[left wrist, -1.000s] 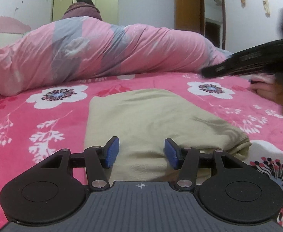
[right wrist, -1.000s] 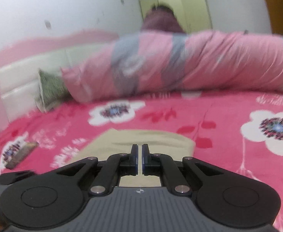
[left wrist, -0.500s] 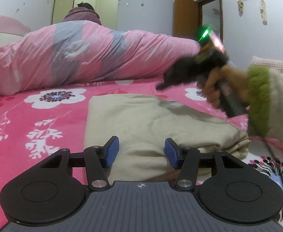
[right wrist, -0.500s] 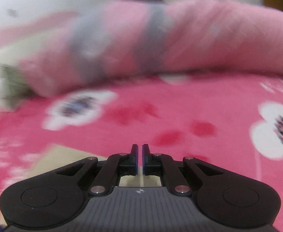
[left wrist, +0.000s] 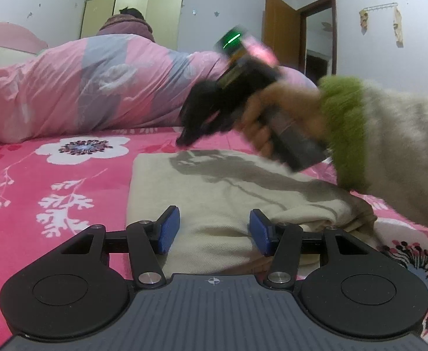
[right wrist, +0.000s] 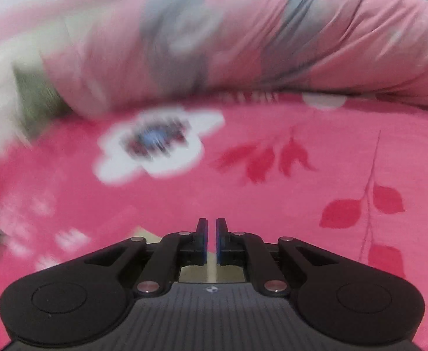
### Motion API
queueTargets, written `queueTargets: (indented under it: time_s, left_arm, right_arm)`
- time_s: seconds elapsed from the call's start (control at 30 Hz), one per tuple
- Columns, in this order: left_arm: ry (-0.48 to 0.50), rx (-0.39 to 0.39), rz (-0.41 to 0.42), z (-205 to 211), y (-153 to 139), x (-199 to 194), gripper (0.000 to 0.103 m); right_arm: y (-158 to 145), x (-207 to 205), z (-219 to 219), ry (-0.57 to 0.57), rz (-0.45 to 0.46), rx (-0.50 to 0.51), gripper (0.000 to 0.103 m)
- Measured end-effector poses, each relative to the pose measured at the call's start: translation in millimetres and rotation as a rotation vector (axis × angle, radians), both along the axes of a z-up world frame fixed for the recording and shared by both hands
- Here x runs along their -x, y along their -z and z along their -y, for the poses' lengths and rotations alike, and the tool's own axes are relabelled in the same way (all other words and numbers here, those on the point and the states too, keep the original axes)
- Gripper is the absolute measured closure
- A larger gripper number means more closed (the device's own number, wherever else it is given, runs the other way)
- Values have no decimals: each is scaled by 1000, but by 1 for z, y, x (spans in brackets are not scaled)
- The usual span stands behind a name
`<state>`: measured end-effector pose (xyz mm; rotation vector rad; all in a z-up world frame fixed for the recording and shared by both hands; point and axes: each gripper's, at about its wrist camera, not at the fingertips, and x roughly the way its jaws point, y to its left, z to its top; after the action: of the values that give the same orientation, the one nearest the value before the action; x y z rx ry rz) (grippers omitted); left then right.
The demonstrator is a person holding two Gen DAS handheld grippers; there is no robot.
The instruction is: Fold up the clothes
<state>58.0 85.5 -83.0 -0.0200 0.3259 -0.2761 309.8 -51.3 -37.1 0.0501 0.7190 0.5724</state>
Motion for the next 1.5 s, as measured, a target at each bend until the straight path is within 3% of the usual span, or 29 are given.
queueTargets:
  time_s: [0.1,0.2,0.33,0.47,0.6,0.67,0.77,0.93,1.0,1.1,1.23,1.33,1.5]
  left_arm:
    - [1,11,0,-1,0,0,50]
    - [2,23,-7,-3,-1,0,49]
    - [1,48,-28,-6,-5,-1,48]
    - [-5,55,-68,-9,-17,-2,47]
    - [-10,-18,-35,1,-39,-1,42]
    - [-18,-15,-46,7,-49,-8,41]
    - [-64,-34,-140,20,-53,-28,41]
    - [-151,-113,-295,35,-41,-50,40]
    - [-165,-116,-307,36,-41,-50,40]
    - [-187,-123,-335,37,-43,-53,39]
    - [-206,-149,-361,44,-44,-56,38]
    - [-215,-169,-361,49,-44,-56,38]
    - [-226,-192,-367,53,-45,-57,37]
  right_arm:
    - [-33,50,40,-50,71,-48,97]
    - [-41,97,69,-125,102,-21,97]
    - [-27,168,97,-145,183,57,97]
    - [-6,194,114,-95,123,-26,97]
    - [5,206,115,-100,113,-88,97]
    - [13,209,112,-126,107,-112,97]
    - [35,208,106,-115,77,-94,98]
    - [22,215,114,-83,103,-92,98]
    - [14,212,124,-27,130,-102,97]
    - [19,200,136,33,99,-131,97]
    - [46,196,140,62,39,-144,98]
    - [52,195,148,89,12,-222,98]
    - [50,196,152,82,8,-231,98]
